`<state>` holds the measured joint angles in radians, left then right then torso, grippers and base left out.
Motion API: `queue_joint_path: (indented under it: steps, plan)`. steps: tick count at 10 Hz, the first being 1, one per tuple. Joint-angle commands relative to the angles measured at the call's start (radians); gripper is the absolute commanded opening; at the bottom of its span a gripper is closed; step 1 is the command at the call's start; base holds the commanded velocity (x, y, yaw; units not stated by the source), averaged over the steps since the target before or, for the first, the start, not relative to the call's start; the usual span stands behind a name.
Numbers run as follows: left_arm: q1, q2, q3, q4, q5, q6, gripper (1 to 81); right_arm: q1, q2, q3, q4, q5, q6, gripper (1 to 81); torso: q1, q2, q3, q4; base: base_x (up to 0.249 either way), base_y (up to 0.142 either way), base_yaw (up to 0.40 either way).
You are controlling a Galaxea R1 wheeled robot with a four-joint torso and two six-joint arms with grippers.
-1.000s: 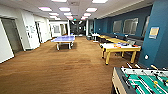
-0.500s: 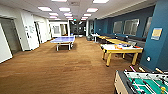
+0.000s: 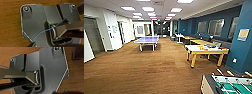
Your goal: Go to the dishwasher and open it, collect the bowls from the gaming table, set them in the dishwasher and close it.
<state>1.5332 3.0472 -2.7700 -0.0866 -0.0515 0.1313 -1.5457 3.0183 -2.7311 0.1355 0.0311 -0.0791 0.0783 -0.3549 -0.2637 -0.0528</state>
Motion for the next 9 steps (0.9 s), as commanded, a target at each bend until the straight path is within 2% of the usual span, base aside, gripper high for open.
queue_joint_path:
  steps: [1,9]
  plan:
    - [-0.051,0.001,0.0,-0.001,0.053,0.005,81.1,0.058,-0.008,-0.001,0.003,-0.049,-0.004,81.1,0.0,0.0,0.0,0.0,0.194,0.0,0.0]
    - [-0.051,-0.001,0.001,-0.001,0.051,0.005,81.1,0.057,-0.005,-0.001,0.003,-0.051,-0.002,81.1,0.0,0.0,0.0,0.0,0.194,0.0,0.0]
